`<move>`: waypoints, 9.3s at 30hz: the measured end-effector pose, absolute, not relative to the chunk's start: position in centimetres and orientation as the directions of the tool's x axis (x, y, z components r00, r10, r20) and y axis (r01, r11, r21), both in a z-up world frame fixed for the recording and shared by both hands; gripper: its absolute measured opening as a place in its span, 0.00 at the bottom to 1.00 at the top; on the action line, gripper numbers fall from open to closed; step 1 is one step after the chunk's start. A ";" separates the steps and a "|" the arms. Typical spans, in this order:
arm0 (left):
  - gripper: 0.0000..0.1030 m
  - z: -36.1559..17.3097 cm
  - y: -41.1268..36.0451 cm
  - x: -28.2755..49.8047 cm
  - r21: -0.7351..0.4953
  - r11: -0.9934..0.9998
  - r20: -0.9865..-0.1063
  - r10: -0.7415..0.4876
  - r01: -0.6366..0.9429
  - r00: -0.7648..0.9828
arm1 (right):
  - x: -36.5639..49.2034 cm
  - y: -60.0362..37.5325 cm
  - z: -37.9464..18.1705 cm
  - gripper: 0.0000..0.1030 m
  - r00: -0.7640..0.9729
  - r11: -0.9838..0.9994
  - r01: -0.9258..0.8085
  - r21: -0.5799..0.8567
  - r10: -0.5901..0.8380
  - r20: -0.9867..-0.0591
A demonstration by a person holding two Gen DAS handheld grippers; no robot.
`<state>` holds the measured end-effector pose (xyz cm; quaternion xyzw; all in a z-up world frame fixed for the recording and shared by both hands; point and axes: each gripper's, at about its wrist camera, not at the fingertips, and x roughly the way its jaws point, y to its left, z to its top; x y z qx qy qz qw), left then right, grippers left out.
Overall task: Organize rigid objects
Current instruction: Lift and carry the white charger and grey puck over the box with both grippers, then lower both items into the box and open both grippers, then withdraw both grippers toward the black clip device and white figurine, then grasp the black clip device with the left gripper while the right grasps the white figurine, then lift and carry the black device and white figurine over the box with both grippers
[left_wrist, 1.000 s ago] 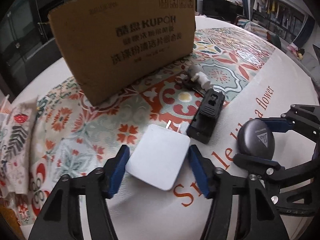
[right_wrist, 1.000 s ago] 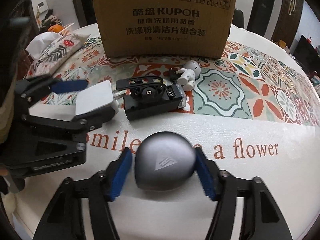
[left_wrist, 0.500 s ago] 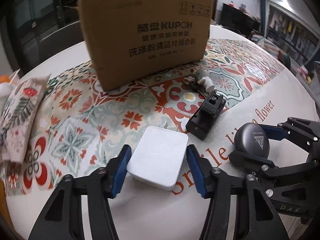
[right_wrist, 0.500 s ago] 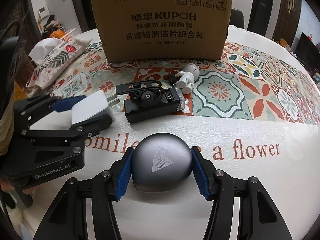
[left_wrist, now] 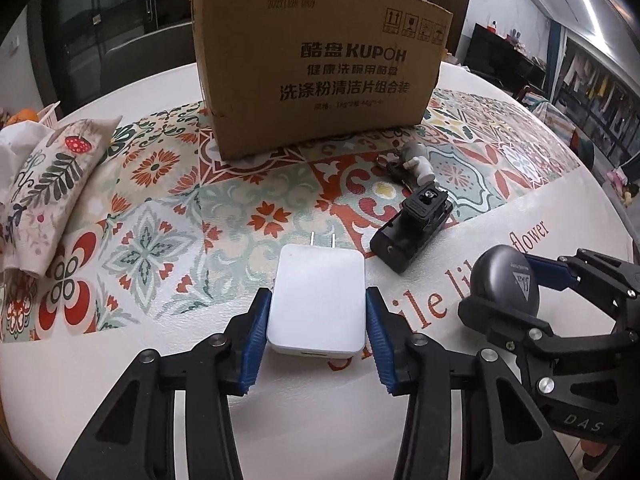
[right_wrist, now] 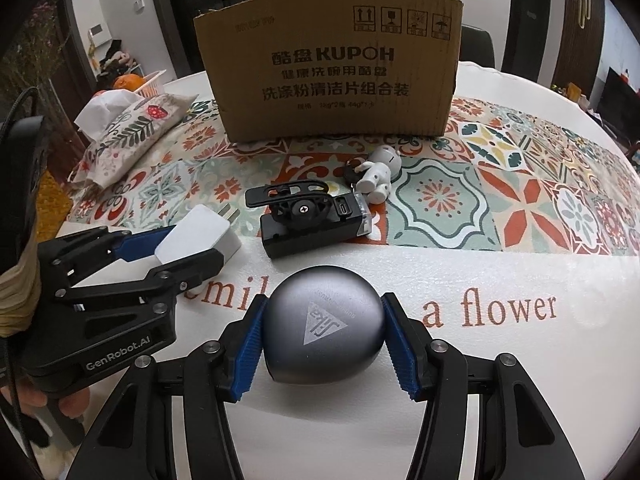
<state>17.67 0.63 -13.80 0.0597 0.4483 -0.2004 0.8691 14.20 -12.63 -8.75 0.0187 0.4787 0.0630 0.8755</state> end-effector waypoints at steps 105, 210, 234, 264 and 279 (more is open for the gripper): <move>0.42 0.4 -3.2 34.4 -0.043 0.966 -0.638 -0.222 0.254 0.737 | 34.7 -18.5 3.4 0.55 0.764 0.982 -0.149 0.112 0.187 -0.617; 0.82 -14.0 -10.0 21.1 -0.045 0.995 -0.837 0.011 -0.088 0.547 | 26.9 -19.3 -9.1 0.59 0.265 0.665 -0.729 0.161 0.492 -0.829; 0.73 -14.3 -7.5 20.7 -0.006 1.000 -0.825 0.009 -0.025 0.565 | 27.0 -16.4 -10.6 0.54 0.303 0.675 -0.734 0.080 0.430 -0.851; 0.74 -7.6 -4.6 18.7 -0.014 1.000 -0.695 -0.007 -0.003 0.719 | 23.4 -18.2 -6.0 0.52 0.523 0.880 -0.468 0.082 0.350 -0.777; 0.74 -3.0 -3.7 19.3 -0.018 0.999 -0.610 -0.041 0.038 0.791 | 20.9 -18.8 0.0 0.52 0.696 0.960 -0.279 0.027 0.222 -0.683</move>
